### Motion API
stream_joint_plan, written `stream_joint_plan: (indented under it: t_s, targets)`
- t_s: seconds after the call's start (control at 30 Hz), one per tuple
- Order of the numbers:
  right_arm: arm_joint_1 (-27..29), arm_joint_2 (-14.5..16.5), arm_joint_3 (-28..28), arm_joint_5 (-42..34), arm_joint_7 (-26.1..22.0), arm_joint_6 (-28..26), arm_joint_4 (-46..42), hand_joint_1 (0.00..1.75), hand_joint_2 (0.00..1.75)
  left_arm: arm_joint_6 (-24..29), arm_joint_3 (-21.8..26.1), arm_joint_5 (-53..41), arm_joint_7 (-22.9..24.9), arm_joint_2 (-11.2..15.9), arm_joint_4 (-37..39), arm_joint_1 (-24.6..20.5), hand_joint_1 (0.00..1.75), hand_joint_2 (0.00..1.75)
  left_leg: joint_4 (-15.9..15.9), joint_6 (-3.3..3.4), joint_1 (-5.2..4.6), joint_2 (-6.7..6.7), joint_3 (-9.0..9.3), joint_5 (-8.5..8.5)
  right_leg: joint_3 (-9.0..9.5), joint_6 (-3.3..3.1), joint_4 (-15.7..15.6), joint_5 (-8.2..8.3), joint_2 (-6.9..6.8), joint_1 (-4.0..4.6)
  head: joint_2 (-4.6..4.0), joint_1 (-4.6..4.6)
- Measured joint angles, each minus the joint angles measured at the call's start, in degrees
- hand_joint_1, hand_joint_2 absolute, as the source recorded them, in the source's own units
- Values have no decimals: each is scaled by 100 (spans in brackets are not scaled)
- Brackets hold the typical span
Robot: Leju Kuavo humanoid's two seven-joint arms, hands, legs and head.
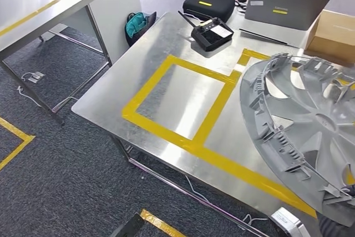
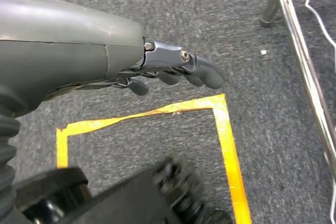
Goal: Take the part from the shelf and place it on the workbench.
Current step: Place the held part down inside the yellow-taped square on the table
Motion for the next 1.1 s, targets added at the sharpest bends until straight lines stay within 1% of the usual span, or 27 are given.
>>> stream_joint_plan:
  t_s: [0.03,0.1,0.13,0.17,0.23,0.27,0.3,0.33,0.37,0.4,0.43,0.47,0.5,0.53,0.6,0.67,0.7,0.77,0.8,0.83,0.87,0.9,0.93,0.97,1.0,1.03,1.1]
  targets:
    - [2,0,-1,4,3,0,0,175,175,11,4,-1,6,-1,0,-3,0,175,-99,21,-6,-22,43,-7,-11,37,-7,4,31,0,0,0]
    - [12,0,-1,15,11,0,0,175,175,27,10,-2,20,-7,-1,-7,0,175,-141,79,-7,25,54,3,-40,110,-28,11,58,-18,0,0]
    - [18,0,-2,20,14,0,0,175,175,31,12,-4,26,-12,-1,-12,0,175,-160,119,-1,53,62,14,-70,142,20,-30,3,-18,0,7]
    - [20,0,-3,23,15,0,0,175,175,34,14,-7,27,-16,-2,-16,0,175,-178,155,9,82,71,23,-148,170,172,-137,-82,-13,0,20]
    - [17,0,-5,27,15,0,0,175,175,38,16,-15,32,-21,-2,-10,0,175,-189,204,12,149,81,18,-458,212,839,-511,-269,-4,0,39]
    - [13,0,-5,28,15,0,2,175,175,38,17,-17,38,-20,-2,-1,0,175,-188,214,9,187,83,14,-651,227,1236,-688,-305,-5,0,43]
    - [14,0,-5,29,15,0,5,175,175,38,17,-19,46,-19,-2,7,0,175,-186,218,7,225,87,9,-791,238,1522,-776,-319,-6,0,40]
    - [15,0,-5,27,17,0,9,175,175,38,18,-19,52,-17,-2,11,0,175,-184,219,6,258,93,3,-832,245,1603,-749,-325,-6,0,42]
    - [15,0,-6,24,23,0,13,175,175,38,19,-21,56,-20,-2,13,0,175,-183,215,6,288,104,-4,-744,246,1429,-608,-338,-7,0,43]
    - [15,0,-7,21,30,0,14,175,175,38,19,-23,59,-23,-2,13,0,175,-181,204,7,314,121,-14,-554,242,1063,-406,-376,-9,0,43]
    - [11,0,-8,17,36,0,15,175,175,39,19,-27,59,-24,-2,12,0,175,-178,186,-2,335,138,-27,-333,235,630,-230,-462,-6,0,46]
    - [7,0,-9,16,40,0,15,175,175,42,19,-33,60,-25,-2,12,0,175,-169,161,-19,352,153,-43,-136,213,275,-98,-522,-6,0,44]
    - [3,0,-9,16,43,0,16,175,175,46,19,-38,61,-23,-2,12,0,175,-161,133,-36,367,162,-52,-20,189,63,-34,-565,-3,0,40]
    - [0,0,-10,15,47,0,17,175,175,51,20,-46,62,-20,-2,11,0,175,-158,105,-51,385,166,-53,19,160,-12,-22,-573,5,0,38]
    - [2,0,-16,9,57,0,19,175,175,58,22,-61,66,-19,-3,9,0,175,-163,53,-49,430,167,-52,4,92,-8,5,-488,7,0,33]
    - [1,0,-22,3,59,-1,20,175,175,65,25,-76,67,-20,-4,5,0,175,-4,-11,-36,378,102,-185,-5,23,-20,30,-422,-12,0,17]
    - [0,0,-22,-1,57,-1,21,175,175,69,26,-81,67,-20,-4,4,0,175,246,-40,-30,322,-11,-340,-5,-9,-26,41,-391,-24,0,6]
    - [-2,0,-22,-8,56,0,28,175,175,73,27,-85,67,-20,-4,13,0,175,1009,-71,-22,233,-375,-706,-17,-47,-26,45,-324,-27,0,-10]
    - [-1,0,-22,-10,56,0,34,175,175,73,27,-86,67,-19,-4,22,0,175,1332,-75,-20,219,-542,-810,-23,-53,-25,46,-283,-26,0,-10]
    - [0,0,-22,-13,56,0,40,175,175,73,28,-88,67,-18,-4,29,0,175,1480,-71,-20,212,-629,-804,-26,-55,-25,46,-239,-26,0,-11]
    - [1,0,-22,-24,55,0,45,175,175,71,28,-90,68,-15,-4,33,0,175,1414,-61,-19,206,-612,-691,-25,-53,-25,48,-193,-26,0,-12]
    - [3,0,-22,-42,50,0,48,175,175,67,30,-91,68,-14,-4,33,0,175,1140,-47,-18,189,-490,-495,-22,-48,-25,51,-147,-27,0,-12]
    - [5,0,-22,-68,41,0,51,175,175,62,33,-93,67,-12,-4,30,0,175,746,-29,-14,140,-303,-281,-21,-39,-25,54,-105,-29,0,-14]
    - [5,0,-22,-101,27,0,52,175,175,58,36,-94,67,-12,-4,27,0,175,351,-11,-6,76,-117,-135,-29,-20,-13,53,-62,-20,0,-15]
    - [7,0,-23,-139,8,0,55,175,175,56,38,-95,67,-12,-4,24,0,175,64,4,-2,21,18,-49,-40,6,-9,56,-25,-14,0,-13]
    - [10,0,-24,-179,-14,0,60,175,175,56,40,-96,67,-12,-4,23,0,175,-92,22,-3,-20,87,-30,-53,38,-12,62,5,-10,0,-14]
    - [23,0,-27,-244,-52,0,72,175,175,56,45,-97,67,-13,-5,20,0,175,-146,77,-11,1,100,-34,-80,113,-43,79,55,-20,0,-13]
